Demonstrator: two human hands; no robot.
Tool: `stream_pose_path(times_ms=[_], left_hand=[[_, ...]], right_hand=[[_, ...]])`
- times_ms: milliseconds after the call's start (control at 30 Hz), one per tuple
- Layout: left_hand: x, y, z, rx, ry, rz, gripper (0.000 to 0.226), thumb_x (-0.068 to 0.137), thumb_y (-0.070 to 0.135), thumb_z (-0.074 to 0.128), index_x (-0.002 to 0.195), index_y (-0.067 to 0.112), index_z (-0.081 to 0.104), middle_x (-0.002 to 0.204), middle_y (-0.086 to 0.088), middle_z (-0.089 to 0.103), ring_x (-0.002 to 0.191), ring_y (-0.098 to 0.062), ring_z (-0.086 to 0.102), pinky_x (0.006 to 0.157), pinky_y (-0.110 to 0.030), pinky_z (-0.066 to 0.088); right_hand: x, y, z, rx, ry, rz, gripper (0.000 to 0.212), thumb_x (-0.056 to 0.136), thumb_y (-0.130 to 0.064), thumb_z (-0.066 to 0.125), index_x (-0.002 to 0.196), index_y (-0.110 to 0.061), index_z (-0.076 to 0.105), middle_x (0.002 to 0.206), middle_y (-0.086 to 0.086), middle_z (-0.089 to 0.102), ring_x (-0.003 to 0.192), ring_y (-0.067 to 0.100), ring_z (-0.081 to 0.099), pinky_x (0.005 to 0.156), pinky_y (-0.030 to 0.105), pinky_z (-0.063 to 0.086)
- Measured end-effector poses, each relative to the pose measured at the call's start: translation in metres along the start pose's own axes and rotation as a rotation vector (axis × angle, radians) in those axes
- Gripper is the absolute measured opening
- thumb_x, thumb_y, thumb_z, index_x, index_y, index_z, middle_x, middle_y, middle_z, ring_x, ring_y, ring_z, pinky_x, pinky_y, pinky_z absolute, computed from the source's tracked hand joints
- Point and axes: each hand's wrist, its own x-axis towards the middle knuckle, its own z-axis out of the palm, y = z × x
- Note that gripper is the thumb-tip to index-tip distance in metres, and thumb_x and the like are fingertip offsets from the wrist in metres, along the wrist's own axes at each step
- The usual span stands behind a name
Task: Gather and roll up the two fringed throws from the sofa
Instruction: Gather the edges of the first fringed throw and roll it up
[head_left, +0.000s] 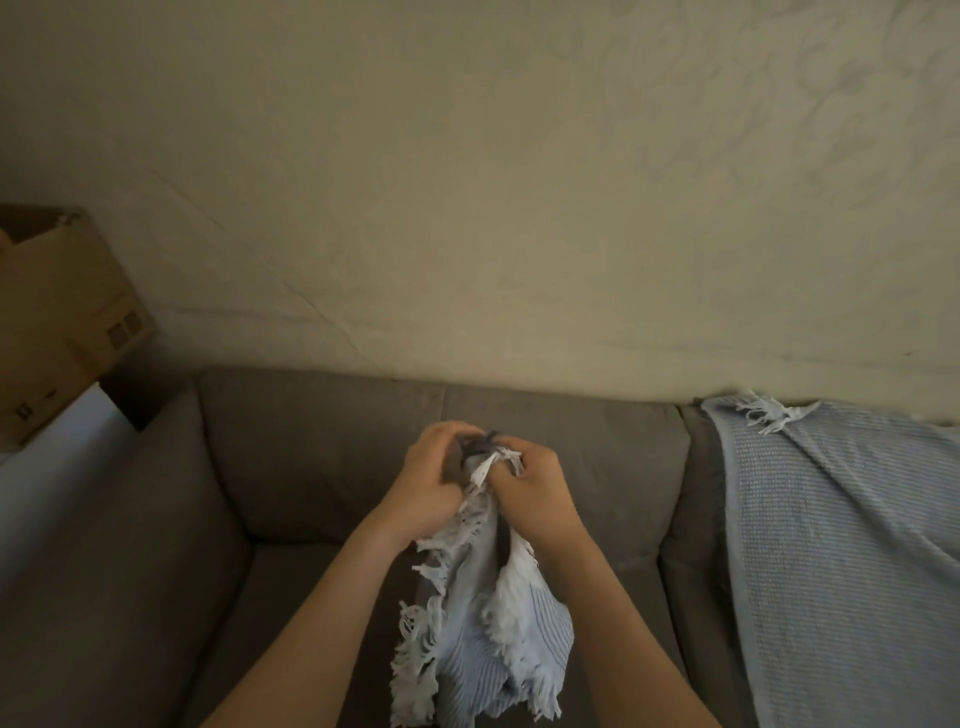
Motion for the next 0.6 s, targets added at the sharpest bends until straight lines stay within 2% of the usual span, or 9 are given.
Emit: stream_pose_path(times_ms=[67,100,133,200,300,367,433,500,600], left_hand=[[0.003,0.005,-0.003,-0.002,-0.148,0.032,0.05,0.088,0.012,0.076,0.131,0.035,0.063,0.131,0.011,0.066,0.123,-0.008,0.064,0.105,-0.03,0.053],[0.005,0.009,-0.003,-0.002,-0.191,0.026,0.045,0.089,0.015,0.079,0.126,0.035,0.065,0.123,0.012,0.071,0.117,-0.006,0.068,0.101,-0.029,0.055],[0.008,0.012,-0.004,-0.002,-0.217,0.035,0.041,0.088,0.014,0.08,0.123,0.034,0.067,0.117,0.011,0.074,0.112,-0.003,0.07,0.097,-0.027,0.057],[0.014,0.015,-0.006,0.005,-0.253,0.071,0.036,0.087,0.011,0.081,0.119,0.026,0.073,0.112,0.008,0.078,0.108,-0.003,0.072,0.096,-0.03,0.057],[0.02,0.024,-0.011,0.001,-0.288,0.105,0.035,0.085,0.016,0.087,0.117,0.025,0.076,0.114,0.007,0.08,0.112,-0.008,0.073,0.103,-0.038,0.056],[0.024,0.031,-0.012,-0.003,-0.301,0.125,0.035,0.087,0.019,0.087,0.12,0.024,0.075,0.116,0.007,0.08,0.113,-0.009,0.073,0.104,-0.04,0.056],[0.026,0.039,-0.011,-0.021,-0.303,0.15,0.039,0.091,0.025,0.085,0.128,0.025,0.072,0.122,0.008,0.078,0.117,-0.009,0.072,0.104,-0.039,0.057],[0.027,0.042,-0.011,0.007,-0.278,0.157,0.043,0.091,0.036,0.084,0.131,0.027,0.068,0.125,0.01,0.076,0.117,-0.006,0.071,0.104,-0.038,0.058],[0.032,0.042,-0.009,0.107,-0.253,0.151,0.037,0.085,0.039,0.088,0.112,0.017,0.076,0.108,0.0,0.08,0.1,-0.011,0.076,0.092,-0.044,0.064]], right_hand=[[-0.002,-0.01,-0.003,0.087,-0.059,0.011,0.027,0.096,0.004,0.054,0.1,-0.008,0.078,0.092,0.014,0.078,0.084,0.031,0.073,0.076,0.043,0.061],[-0.002,-0.017,-0.006,0.115,-0.063,-0.001,0.03,0.097,0.004,0.051,0.103,-0.007,0.078,0.097,0.018,0.077,0.093,0.039,0.073,0.084,0.05,0.062],[-0.001,-0.024,-0.01,0.131,-0.055,-0.021,0.032,0.097,0.006,0.048,0.104,-0.006,0.078,0.099,0.021,0.077,0.097,0.045,0.072,0.087,0.055,0.061],[0.002,-0.04,-0.019,0.129,-0.021,-0.086,0.034,0.096,0.008,0.045,0.102,-0.003,0.076,0.097,0.024,0.075,0.094,0.045,0.071,0.085,0.061,0.059],[0.008,-0.065,-0.031,0.12,0.016,-0.164,0.034,0.098,0.009,0.042,0.101,-0.004,0.073,0.091,0.016,0.075,0.084,0.031,0.071,0.078,0.051,0.06],[0.012,-0.077,-0.037,0.147,0.052,-0.183,0.033,0.099,0.011,0.041,0.104,-0.004,0.069,0.088,0.01,0.072,0.081,0.027,0.067,0.075,0.045,0.057],[0.016,-0.087,-0.042,0.213,0.081,-0.224,0.03,0.097,0.016,0.038,0.106,0.0,0.062,0.09,0.013,0.068,0.081,0.029,0.062,0.075,0.047,0.052],[0.019,-0.1,-0.05,0.296,0.112,-0.273,0.034,0.095,0.021,0.034,0.104,-0.002,0.057,0.092,0.009,0.067,0.083,0.027,0.061,0.076,0.046,0.053],[0.019,-0.117,-0.059,0.438,0.129,-0.314,0.038,0.097,0.023,0.032,0.102,-0.01,0.051,0.083,0.002,0.066,0.071,0.019,0.061,0.066,0.034,0.056]])
